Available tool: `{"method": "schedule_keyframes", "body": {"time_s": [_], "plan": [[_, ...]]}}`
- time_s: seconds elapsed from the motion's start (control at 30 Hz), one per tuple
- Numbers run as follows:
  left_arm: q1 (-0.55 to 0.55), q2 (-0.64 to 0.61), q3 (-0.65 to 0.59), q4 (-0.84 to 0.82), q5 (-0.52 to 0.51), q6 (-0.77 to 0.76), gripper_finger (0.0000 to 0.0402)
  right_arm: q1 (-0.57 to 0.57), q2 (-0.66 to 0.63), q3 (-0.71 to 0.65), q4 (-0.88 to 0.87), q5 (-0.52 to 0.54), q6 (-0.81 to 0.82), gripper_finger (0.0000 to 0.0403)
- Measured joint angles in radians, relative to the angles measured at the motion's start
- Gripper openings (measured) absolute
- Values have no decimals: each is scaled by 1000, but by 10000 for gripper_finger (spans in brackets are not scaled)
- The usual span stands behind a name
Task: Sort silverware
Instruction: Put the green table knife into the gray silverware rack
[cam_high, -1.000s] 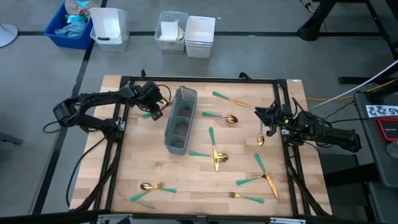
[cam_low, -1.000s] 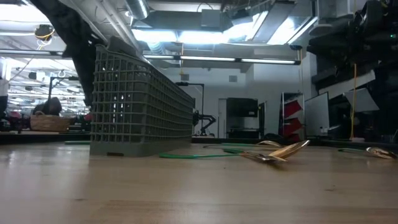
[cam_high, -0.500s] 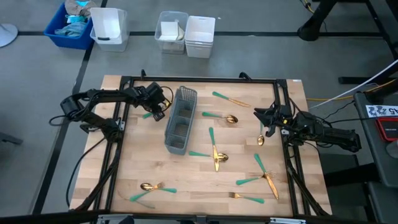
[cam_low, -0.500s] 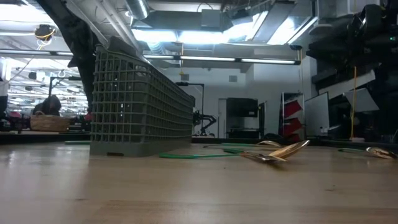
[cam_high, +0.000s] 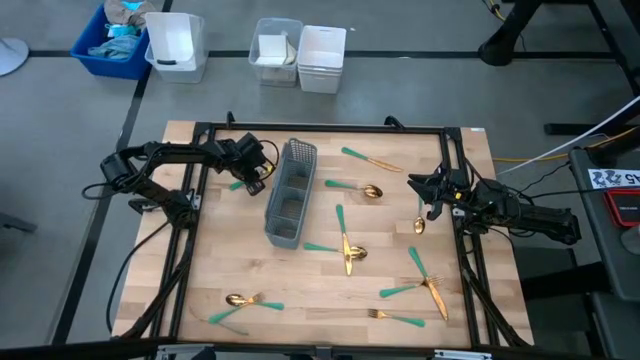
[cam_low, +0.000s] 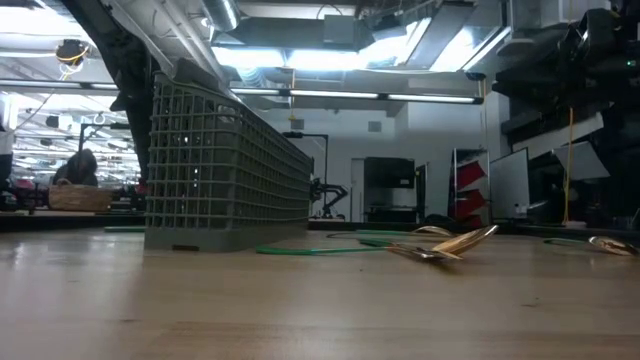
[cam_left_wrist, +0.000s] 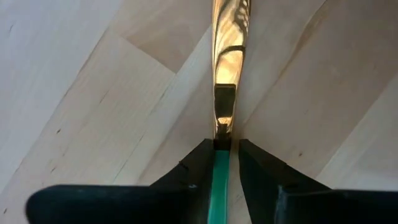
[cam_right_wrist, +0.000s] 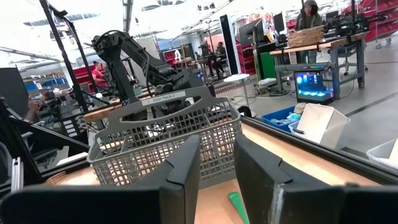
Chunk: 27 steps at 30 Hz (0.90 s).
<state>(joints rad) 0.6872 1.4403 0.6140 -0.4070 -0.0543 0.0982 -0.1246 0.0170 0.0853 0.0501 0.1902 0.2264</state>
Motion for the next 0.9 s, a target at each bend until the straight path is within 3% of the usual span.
{"method": "schedule_keyframes", "body": {"time_s": [0.3, 0.9], "plan": [[0, 0, 1, -5, -1, -16, 27, 0, 0, 0, 0, 0, 0, 99], [0, -3, 5, -244, -2, -139, 40, 0, 0, 0, 0, 0, 0, 99]]}}
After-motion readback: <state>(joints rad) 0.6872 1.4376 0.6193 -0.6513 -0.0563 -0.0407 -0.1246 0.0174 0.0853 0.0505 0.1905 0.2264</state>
